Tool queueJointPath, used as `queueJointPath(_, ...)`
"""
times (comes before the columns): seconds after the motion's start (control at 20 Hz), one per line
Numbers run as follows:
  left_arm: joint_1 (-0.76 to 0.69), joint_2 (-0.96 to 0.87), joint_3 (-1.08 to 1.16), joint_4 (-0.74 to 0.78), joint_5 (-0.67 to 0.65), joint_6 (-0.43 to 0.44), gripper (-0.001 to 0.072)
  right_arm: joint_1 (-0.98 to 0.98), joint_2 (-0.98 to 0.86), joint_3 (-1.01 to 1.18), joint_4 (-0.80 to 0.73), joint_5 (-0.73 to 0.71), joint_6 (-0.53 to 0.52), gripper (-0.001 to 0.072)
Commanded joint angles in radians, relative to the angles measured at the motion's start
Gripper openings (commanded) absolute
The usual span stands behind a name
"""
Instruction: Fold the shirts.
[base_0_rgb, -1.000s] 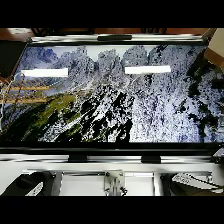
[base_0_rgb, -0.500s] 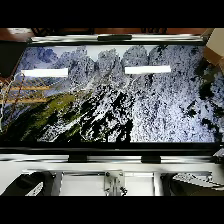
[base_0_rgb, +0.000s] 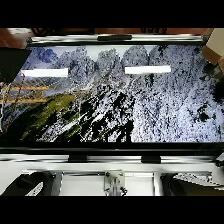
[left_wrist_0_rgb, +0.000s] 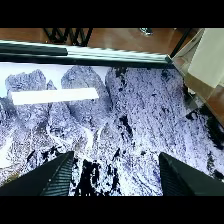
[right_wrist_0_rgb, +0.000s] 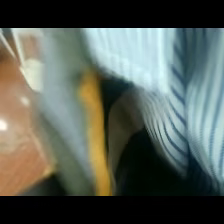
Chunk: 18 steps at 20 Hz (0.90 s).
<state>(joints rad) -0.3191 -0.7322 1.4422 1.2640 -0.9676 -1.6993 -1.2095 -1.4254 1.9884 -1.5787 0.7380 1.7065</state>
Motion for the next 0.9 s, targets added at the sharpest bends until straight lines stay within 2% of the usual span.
queueJointPath(0.0,0.001,-0.001,0.000,0.000,-0.001,0.000,0.0598,-0.007,0.030,0.001,0.039,0.023,-0.034,0.0450)
queueJointPath(0.15,0.001,-0.001,0.000,0.001,-0.001,0.016,0.0599,-0.002,0.096,0.001,0.106,0.056,-0.051,0.0450)
queueJointPath(0.45,0.001,-0.002,-0.001,0.039,-0.002,0.038,0.0599,0.060,0.203,0.001,0.029,0.377,-0.069,0.0450)
queueJointPath(0.5,0.001,-0.002,-0.001,0.047,-0.002,0.038,0.0599,0.060,0.215,0.001,0.038,0.414,-0.072,0.0490)
queueJointPath(0.55,0.001,-0.002,-0.001,0.046,-0.002,0.047,0.0599,0.060,0.222,0.001,0.070,0.437,-0.085,0.0679)
queueJointPath(0.75,0.001,-0.001,-0.002,0.046,-0.003,0.100,0.0599,0.060,0.280,0.001,0.140,0.497,-0.148,0.0678)
queueJointPath(0.85,0.001,-0.002,-0.003,0.046,-0.002,0.130,0.0599,0.060,0.303,0.001,0.168,0.599,-0.149,0.0678)
